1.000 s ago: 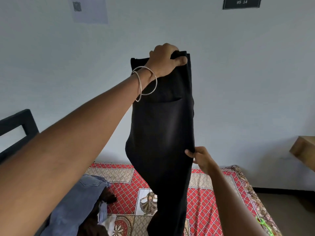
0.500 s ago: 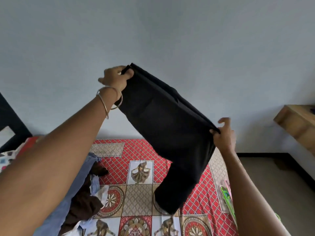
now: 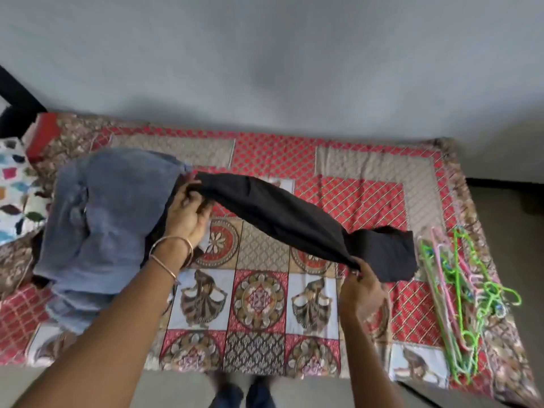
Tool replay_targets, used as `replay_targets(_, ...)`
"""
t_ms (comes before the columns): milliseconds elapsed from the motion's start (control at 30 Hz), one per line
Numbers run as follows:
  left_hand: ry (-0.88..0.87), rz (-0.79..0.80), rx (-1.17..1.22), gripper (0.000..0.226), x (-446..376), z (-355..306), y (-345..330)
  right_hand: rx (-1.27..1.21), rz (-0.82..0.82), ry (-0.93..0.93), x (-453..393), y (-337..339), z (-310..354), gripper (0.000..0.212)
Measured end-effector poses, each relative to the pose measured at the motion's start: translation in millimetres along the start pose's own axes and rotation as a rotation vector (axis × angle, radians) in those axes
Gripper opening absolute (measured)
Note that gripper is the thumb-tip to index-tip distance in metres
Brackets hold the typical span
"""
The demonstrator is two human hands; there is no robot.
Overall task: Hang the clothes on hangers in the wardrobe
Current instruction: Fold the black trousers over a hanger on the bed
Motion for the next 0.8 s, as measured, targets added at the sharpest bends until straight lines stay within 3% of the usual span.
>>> replay_targets(167, 0.164, -0.221, 0.102, 0.023, -24.9, 100.7, 116.5, -0.468, 0.245, -0.582, 72.9, -111.3, -81.3, 0.016)
replay_targets(300, 0.274, -0.308, 0.312, 0.013, -28.2, 159.0, 193.2, -0.601, 0.306, -0.726, 109.6, -159.7, -146.3, 0.030)
replay_targets(400, 0.228, -0.329, 0.452, 0.027, -23.0, 167.0, 225.6, -0.753, 0.321, -0.854, 126.9, -159.3, -165.0, 0.040)
replay_targets(500, 0.235, -0.333, 0.455, 0.031, -15.3, 187.8, 265.1, -0.552, 0.388, -0.819, 157.2, -167.4, -186.2, 0.039)
replay_targets(567, 0.315, -0.437, 0.384, 0.021, -7.4, 216.9, 313.2, -0.421, 0.454, -0.878, 184.7, -187.5, -222.8, 0.041)
replay_targets(667, 0.434, -0.576, 0.071, 0.028, 3.7, 241.7, 361.1, -0.281, 0.549, -0.939, 208.0, -215.2, -240.5, 0.012)
replay_targets(767, 0.453, -0.474, -0.373, 0.006, 6.5, 254.7, 388.8, -0.178, 0.479, -0.935, 219.0, -234.6, -265.6, 0.023)
replay_targets(800, 0.464, -0.428, -0.460, 0.012, 6.0, 260.6, 397.2, -0.179, 0.463, -0.950, 223.8, -236.3, -272.7, 0.025)
Point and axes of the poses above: each hand's wrist, its own x-axis away from the middle knuckle, its own y-axis out of the back of the hand, z = x × y, the point moved 8 cm from there along -x, towards the middle knuckle, and after that the axes turned 1 degree about -z, right-handed, at the moved point
